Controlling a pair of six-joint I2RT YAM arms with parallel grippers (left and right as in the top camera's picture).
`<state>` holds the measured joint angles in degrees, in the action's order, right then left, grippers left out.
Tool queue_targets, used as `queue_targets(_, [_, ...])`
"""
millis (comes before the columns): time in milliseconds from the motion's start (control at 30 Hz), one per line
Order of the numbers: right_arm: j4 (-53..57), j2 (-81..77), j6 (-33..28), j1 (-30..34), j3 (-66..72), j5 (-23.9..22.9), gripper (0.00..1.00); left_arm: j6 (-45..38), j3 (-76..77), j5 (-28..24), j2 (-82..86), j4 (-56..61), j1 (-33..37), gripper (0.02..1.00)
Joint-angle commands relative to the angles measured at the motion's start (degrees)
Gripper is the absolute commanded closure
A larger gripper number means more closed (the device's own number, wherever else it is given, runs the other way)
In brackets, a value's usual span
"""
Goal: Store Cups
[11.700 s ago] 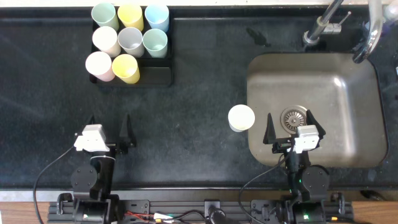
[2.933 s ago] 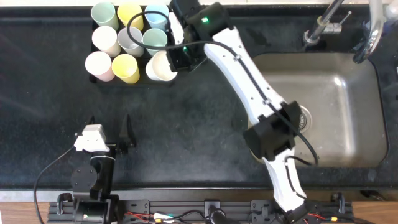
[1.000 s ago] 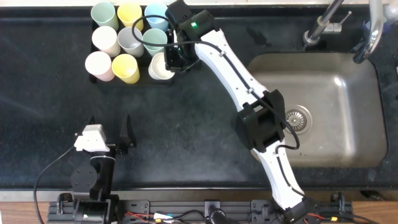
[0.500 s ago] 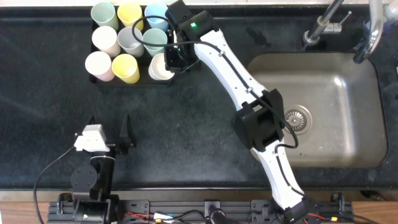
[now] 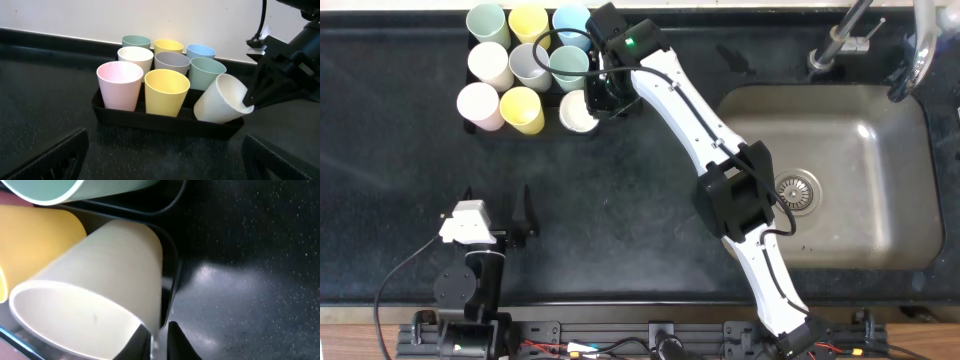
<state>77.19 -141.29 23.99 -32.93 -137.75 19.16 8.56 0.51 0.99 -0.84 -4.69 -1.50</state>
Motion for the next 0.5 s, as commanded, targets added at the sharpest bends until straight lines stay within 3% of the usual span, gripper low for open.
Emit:
queue_targets(33, [-0.1, -0.3, 0.3, 0.3, 0.2, 0.3, 0.842, -1.1, -0.1, -0.9, 0.7, -0.2, -0.2, 0.018])
queue_targets(200, [-0.1, -0.3, 0.2, 0.3, 0.1, 0.4, 0.831, -1.1, -0.1, -0.9, 0.7, -0.2, -0.2, 0.018])
queue_targets(500, [-3.1, 1.5, -0.9, 0.5, 0.0, 0.7, 0.726, -1.1, -0.1, -0.9, 0.7, -0.2, -0.2, 0.018])
